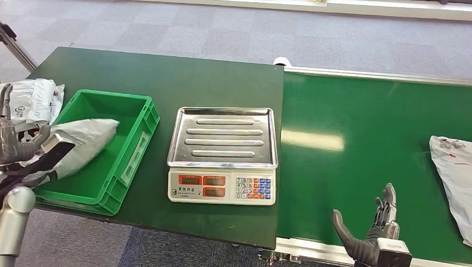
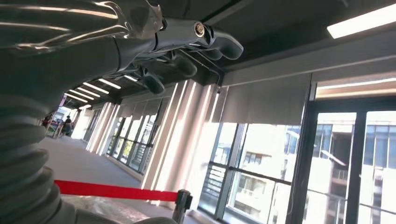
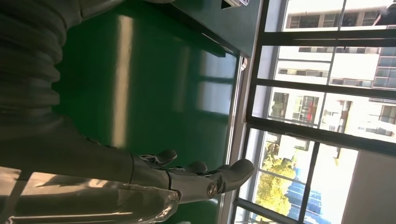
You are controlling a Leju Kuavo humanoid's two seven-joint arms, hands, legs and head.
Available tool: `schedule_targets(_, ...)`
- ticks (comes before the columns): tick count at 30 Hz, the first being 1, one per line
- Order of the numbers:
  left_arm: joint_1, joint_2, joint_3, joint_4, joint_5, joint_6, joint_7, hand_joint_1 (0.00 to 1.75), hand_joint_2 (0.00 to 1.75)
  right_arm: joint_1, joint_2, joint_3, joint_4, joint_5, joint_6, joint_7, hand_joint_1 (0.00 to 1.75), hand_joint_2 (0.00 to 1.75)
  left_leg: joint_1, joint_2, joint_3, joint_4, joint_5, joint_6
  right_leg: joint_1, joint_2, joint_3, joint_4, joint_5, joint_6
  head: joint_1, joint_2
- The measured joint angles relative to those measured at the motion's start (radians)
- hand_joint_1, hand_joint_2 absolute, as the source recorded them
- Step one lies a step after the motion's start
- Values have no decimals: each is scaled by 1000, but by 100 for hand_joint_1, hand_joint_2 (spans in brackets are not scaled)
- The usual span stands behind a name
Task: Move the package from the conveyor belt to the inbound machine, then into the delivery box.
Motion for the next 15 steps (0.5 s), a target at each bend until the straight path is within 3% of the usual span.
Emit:
schedule_targets(9,0,-30,-27,-39,39,75,-52,0,175,-11,-13,2,20,-15,-6,-10,0,175,0,0,1,0,0,0,0,0,0,0,0,0,0,0)
schedule_targets(15,8,-62,-49,-78,186,121,-167,0,175,-16,-20,10,28,-27,-13,-12,0,175,0,0,1,0,0,0,0,0,1,0,0,0,0,0)
